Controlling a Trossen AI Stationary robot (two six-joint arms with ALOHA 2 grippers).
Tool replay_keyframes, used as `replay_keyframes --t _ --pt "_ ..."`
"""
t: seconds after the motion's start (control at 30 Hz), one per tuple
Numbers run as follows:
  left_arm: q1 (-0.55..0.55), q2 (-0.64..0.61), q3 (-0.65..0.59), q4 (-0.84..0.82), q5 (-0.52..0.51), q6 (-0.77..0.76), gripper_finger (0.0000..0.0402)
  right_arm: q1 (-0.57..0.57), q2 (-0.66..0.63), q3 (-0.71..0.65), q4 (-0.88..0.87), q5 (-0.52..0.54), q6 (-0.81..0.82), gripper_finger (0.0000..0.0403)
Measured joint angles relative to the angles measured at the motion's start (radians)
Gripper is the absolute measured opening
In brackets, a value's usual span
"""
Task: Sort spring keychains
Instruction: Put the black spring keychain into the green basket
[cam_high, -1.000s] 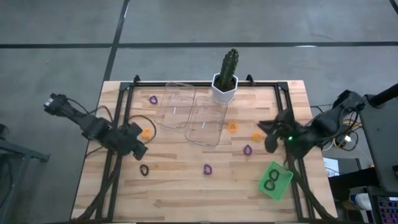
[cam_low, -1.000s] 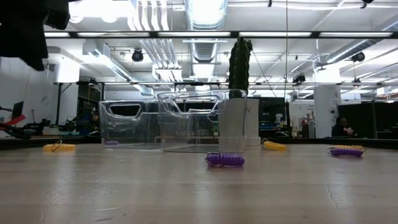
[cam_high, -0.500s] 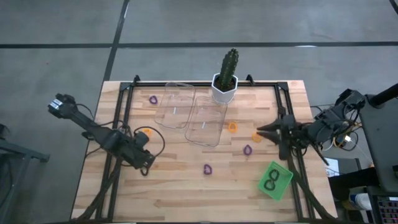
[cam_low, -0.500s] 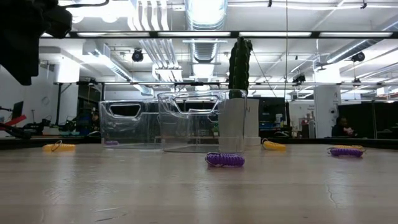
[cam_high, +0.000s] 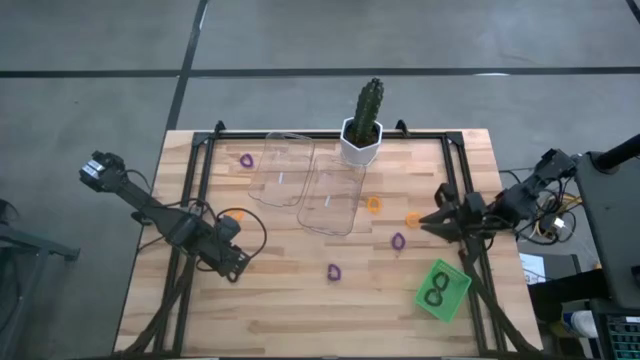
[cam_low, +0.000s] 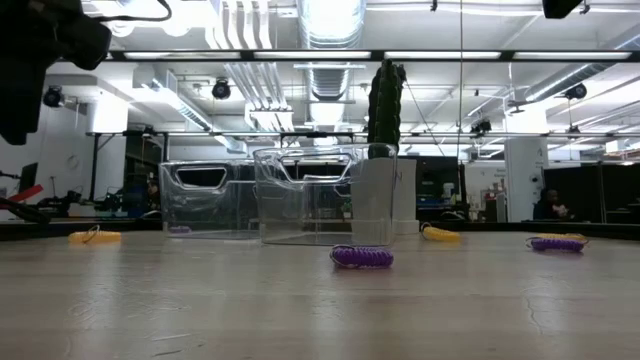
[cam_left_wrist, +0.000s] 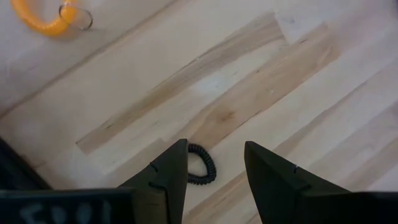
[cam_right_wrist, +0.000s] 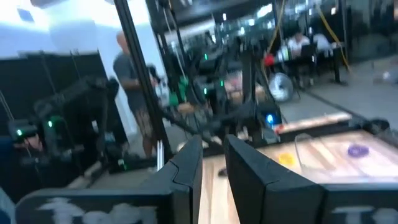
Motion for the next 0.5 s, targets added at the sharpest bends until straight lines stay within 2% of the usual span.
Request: replay_keyframes --t 0.23,0.5 --pt "0.0 0.001 -0.001 -0.007 0.031 -0.01 0.0151 0.001 -0.115 -0.091 0.003 0.001 0.04 0.0063" --pt "0.0 0.009 -0.01 -0.007 0.019 0.022 0.0151 0.001 -0.139 -0.153 0.001 0.003 0.126 0.0063"
